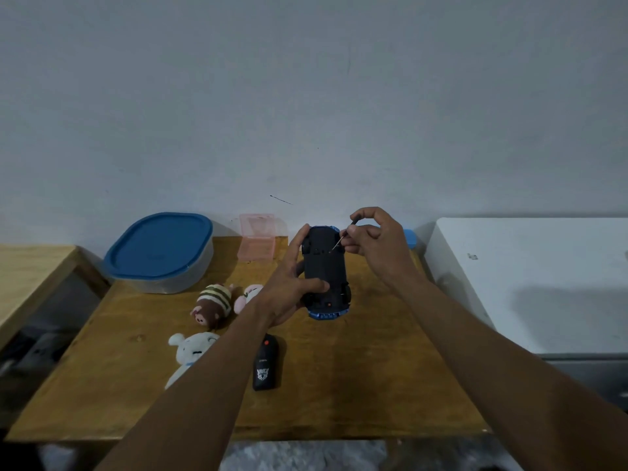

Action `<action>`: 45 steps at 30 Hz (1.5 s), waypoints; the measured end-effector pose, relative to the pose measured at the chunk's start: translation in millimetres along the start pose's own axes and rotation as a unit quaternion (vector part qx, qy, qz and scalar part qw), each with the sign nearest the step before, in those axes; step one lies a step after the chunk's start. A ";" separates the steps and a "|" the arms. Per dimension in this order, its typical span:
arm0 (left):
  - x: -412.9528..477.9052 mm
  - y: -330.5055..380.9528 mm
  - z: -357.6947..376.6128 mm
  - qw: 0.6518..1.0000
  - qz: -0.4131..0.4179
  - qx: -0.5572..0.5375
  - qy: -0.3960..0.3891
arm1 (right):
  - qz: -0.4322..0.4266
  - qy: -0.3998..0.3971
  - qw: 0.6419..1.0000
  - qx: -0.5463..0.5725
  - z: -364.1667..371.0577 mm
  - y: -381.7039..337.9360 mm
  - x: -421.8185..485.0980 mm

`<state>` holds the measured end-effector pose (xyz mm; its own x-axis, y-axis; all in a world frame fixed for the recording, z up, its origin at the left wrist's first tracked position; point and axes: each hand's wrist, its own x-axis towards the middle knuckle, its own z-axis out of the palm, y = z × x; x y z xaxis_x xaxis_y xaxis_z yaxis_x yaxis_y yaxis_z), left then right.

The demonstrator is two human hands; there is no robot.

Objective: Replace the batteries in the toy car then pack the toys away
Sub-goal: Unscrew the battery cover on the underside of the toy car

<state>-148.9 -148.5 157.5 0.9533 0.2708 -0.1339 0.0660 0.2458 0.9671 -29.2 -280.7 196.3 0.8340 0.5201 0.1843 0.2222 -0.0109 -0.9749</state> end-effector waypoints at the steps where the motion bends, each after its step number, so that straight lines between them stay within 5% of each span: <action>1: -0.5 0.1 0.1 1.000 -0.001 0.000 0.000 | -0.002 -0.002 1.000 -0.005 -0.2 -0.3 0.1; 21: -7.2 0.1 1.1 1.000 -0.004 0.008 -0.012 | 0.024 0.000 0.998 0.049 1.5 -8.1 -2.1; 45: -8.2 -4.9 -2.9 1.000 -0.018 -0.003 -0.016 | -0.012 -0.036 0.999 -0.014 3.9 -5.1 -4.0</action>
<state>-157.9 -149.3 153.2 0.9593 0.2319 -0.1612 0.0987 0.2597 0.9606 -35.6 -279.4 200.1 0.7898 0.5808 0.1970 0.2569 -0.0217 -0.9662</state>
